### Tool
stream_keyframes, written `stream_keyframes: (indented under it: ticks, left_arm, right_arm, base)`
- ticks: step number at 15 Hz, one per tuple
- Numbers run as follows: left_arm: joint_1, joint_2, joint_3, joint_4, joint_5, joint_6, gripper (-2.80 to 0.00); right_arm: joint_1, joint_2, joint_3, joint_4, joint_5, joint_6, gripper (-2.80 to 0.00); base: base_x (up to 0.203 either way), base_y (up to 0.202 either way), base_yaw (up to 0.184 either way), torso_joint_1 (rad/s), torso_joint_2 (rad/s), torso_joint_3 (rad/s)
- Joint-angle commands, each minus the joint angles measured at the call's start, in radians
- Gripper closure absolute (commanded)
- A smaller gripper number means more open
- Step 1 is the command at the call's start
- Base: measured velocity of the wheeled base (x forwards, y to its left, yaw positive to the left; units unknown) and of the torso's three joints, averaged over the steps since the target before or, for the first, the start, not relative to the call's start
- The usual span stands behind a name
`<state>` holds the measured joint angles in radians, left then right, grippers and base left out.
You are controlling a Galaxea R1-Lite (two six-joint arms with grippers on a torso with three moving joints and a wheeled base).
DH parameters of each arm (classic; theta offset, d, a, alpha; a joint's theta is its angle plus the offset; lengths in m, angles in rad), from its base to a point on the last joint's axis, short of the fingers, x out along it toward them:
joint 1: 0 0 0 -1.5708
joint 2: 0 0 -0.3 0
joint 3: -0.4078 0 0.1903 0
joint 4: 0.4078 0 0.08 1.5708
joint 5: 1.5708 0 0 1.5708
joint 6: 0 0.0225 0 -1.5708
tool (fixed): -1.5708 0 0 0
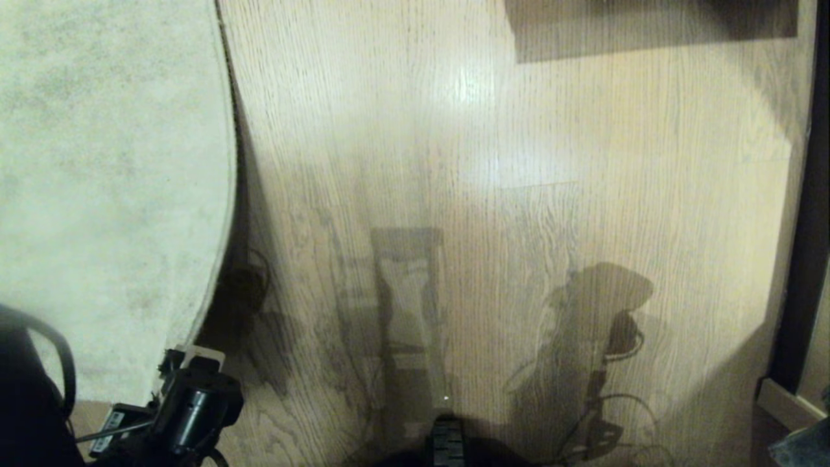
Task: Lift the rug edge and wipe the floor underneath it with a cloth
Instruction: Lift up the carpet
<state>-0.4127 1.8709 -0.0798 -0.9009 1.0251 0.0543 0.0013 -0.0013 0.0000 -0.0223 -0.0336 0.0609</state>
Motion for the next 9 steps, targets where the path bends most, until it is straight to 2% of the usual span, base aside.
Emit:
stream_keyframes:
  ticks: [1,5,7,9]
  left_arm:
    - [0.024,-0.001,0.005,-0.015,0.005,-0.001,0.00]
    - [0.066,-0.022,0.003,-0.080,0.003,0.000,0.00]
    - [0.068,-0.033,0.005,-0.088,-0.002,-0.001,0.00]
    - [0.100,-0.066,0.016,-0.087,-0.014,0.002,0.00]
  right_arm:
    - [0.000,0.001,0.000,-0.001,0.000,0.000,0.00]
    - [0.000,0.001,0.000,0.000,0.000,0.000,0.00]
    - [0.000,0.001,0.000,-0.001,0.000,0.000,0.00]
    - [0.000,0.001,0.000,-0.001,0.000,0.000,0.00]
  base:
    - [0.000,0.000,0.000,0.000,0.00,0.000]
    - [0.000,0.000,0.000,0.000,0.00,0.000]
    - [0.000,0.000,0.000,0.000,0.00,0.000]
    - [0.000,0.000,0.000,0.000,0.00,0.000]
